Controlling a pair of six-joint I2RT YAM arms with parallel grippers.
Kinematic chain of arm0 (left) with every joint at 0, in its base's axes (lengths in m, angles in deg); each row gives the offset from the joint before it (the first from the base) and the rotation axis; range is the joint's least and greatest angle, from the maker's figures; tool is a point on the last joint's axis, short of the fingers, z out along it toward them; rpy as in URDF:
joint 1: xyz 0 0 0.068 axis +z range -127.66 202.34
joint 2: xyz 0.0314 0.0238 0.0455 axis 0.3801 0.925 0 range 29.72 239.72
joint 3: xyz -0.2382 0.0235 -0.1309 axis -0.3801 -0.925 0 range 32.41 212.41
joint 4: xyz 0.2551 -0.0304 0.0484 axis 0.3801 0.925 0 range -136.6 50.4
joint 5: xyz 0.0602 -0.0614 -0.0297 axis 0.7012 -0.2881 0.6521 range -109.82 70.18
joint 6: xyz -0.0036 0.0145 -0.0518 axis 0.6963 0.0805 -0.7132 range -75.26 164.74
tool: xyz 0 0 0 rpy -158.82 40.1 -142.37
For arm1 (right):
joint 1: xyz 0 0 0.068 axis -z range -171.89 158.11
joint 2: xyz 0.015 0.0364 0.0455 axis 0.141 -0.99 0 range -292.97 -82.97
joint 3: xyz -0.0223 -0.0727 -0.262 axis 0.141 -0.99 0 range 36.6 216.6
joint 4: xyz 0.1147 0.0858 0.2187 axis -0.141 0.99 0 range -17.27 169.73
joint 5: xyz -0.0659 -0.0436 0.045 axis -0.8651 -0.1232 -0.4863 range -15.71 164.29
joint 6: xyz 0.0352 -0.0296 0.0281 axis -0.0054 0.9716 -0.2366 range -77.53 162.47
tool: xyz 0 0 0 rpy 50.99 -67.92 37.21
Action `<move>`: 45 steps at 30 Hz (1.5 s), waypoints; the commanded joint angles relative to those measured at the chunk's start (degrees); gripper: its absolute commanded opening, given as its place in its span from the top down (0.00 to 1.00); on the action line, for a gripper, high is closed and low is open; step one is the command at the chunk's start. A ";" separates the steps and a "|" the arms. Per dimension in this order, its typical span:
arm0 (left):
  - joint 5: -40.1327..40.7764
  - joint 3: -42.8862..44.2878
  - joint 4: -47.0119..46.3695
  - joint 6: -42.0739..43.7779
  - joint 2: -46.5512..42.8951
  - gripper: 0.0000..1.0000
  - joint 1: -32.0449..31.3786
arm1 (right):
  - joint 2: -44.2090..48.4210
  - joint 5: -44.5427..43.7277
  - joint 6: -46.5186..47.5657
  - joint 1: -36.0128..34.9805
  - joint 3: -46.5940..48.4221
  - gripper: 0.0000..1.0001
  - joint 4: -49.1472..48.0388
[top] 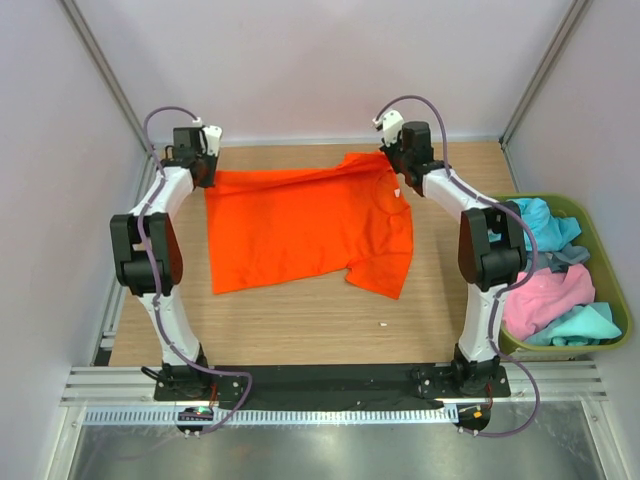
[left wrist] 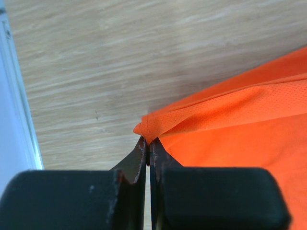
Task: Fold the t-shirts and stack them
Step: Fold the tshirt
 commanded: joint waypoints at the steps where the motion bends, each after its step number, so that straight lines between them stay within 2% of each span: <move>1: -0.80 -2.15 1.44 0.26 -3.21 1.00 -0.40 | 6.64 0.44 -0.86 0.10 -2.16 0.99 -1.65; 8: -2.47 -5.23 2.32 -0.35 -4.35 1.00 -0.93 | 8.93 0.97 -2.09 -0.78 -4.72 0.99 0.56; 14: -1.50 -2.96 1.71 -0.36 -1.81 1.00 -0.84 | 6.74 0.97 -2.09 -1.66 -4.99 0.99 1.96; 19: 0.26 3.10 1.62 -0.27 1.79 1.00 -0.93 | 2.09 1.06 -2.70 -1.75 1.15 0.99 1.44; 24: 0.70 9.52 1.80 0.26 5.93 1.00 -0.93 | -5.21 1.06 -2.88 -1.75 13.46 0.99 3.89; 30: 1.66 10.24 1.01 1.75 6.98 1.00 -0.93 | -11.37 0.79 -2.53 -1.75 21.64 0.99 5.39; 45: 0.08 1.89 -1.89 1.23 1.98 1.00 -0.93 | -4.70 0.97 -3.23 -1.66 8.64 0.99 3.19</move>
